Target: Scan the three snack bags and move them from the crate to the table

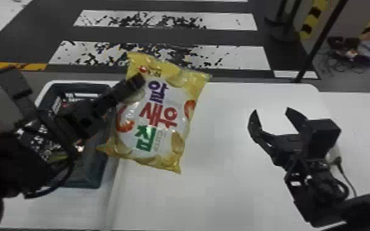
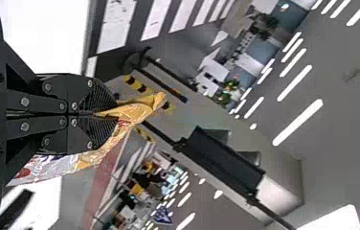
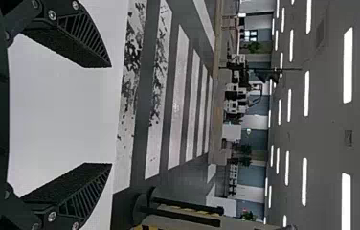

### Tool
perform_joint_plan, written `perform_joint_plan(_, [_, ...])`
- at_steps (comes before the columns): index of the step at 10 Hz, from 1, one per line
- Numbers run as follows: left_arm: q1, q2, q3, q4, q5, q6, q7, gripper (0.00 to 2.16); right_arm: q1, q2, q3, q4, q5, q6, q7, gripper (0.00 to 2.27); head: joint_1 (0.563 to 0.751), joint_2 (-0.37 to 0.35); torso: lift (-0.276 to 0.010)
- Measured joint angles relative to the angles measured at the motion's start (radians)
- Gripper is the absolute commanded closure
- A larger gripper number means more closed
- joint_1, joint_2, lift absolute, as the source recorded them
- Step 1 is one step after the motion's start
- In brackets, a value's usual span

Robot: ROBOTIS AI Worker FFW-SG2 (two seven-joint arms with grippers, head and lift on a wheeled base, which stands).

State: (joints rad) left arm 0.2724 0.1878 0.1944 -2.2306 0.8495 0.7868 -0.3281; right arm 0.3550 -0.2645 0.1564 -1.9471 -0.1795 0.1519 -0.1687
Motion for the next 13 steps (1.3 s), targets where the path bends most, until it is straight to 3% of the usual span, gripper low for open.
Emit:
perform_joint_plan(2, [-0.09,-0.023,-0.215,0.222,-0.12,-0.104,-0.003,1.83,0.0,0.002,-0.01,-0.022,-0.01,0.004,0.0,0.15,0.695,-0.154,-0.062])
perform_joint_plan(4, [-0.185,-0.063,-0.364,0.444,-0.183,-0.244,-0.009,1.83,0.005,0.001,-0.02,-0.039,-0.022,0.004,-0.001,0.15,0.695,-0.202,-0.062])
perform_joint_plan(6, [-0.251,-0.121,-0.45,0.612,-0.201,-0.307,-0.017,1.83,0.005,-0.003,-0.033,-0.049,-0.039,0.002,-0.001,0.15,0.695,-0.268,-0.062])
perform_joint_plan(8, [-0.269,-0.147,-0.519,0.708,-0.238,-0.332,0.012,1.83,-0.001,-0.003,-0.035,-0.05,-0.042,0.0,-0.001,0.15,0.695,-0.303,-0.062])
perform_joint_plan(10, [-0.298,-0.177,-0.561,0.841,-0.245,-0.36,-0.018,1.82,-0.011,0.001,-0.031,-0.047,-0.045,-0.002,0.0,0.15,0.695,-0.336,-0.062])
perform_joint_plan(11, [-0.322,-0.186,-0.606,0.914,-0.248,-0.426,-0.022,1.63,-0.016,0.006,-0.025,-0.047,-0.044,0.0,0.0,0.15,0.695,-0.347,-0.062])
perform_joint_plan(12, [-0.337,-0.187,-0.645,0.953,-0.259,-0.502,-0.03,0.2,-0.018,0.009,-0.022,-0.047,-0.042,0.001,0.0,0.15,0.695,-0.35,-0.062])
perform_joint_plan(13, [-0.349,-0.188,-0.676,0.981,-0.283,-0.591,-0.035,0.0,-0.017,0.01,-0.019,-0.047,-0.039,0.001,0.0,0.15,0.695,-0.35,-0.062])
